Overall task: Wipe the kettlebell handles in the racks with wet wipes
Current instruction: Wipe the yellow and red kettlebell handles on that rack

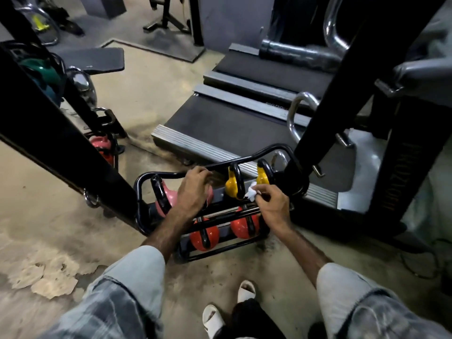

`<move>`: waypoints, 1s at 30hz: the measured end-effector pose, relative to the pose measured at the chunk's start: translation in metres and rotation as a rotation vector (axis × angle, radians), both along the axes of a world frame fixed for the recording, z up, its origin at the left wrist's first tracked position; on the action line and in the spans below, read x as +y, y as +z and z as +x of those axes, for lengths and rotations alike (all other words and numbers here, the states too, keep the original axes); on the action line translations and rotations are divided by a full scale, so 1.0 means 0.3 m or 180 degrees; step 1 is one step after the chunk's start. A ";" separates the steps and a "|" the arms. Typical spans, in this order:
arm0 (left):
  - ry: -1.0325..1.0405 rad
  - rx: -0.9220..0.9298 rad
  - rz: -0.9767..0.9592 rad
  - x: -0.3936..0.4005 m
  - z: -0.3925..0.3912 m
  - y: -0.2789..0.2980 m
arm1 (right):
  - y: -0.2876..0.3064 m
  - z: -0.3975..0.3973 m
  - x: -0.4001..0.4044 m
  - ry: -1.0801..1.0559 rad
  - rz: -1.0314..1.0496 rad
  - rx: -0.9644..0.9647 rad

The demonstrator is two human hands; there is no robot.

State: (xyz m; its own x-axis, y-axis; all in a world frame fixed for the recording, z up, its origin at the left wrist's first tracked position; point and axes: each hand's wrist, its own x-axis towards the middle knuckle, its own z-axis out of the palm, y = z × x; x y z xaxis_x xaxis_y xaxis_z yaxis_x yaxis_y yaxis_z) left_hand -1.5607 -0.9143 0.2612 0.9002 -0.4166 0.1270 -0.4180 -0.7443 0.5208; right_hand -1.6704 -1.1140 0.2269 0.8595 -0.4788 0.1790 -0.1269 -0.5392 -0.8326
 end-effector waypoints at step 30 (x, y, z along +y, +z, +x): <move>-0.0409 0.1030 0.0459 -0.333 0.182 -0.096 | -0.210 0.117 0.008 -0.0237 0.0999 0.0354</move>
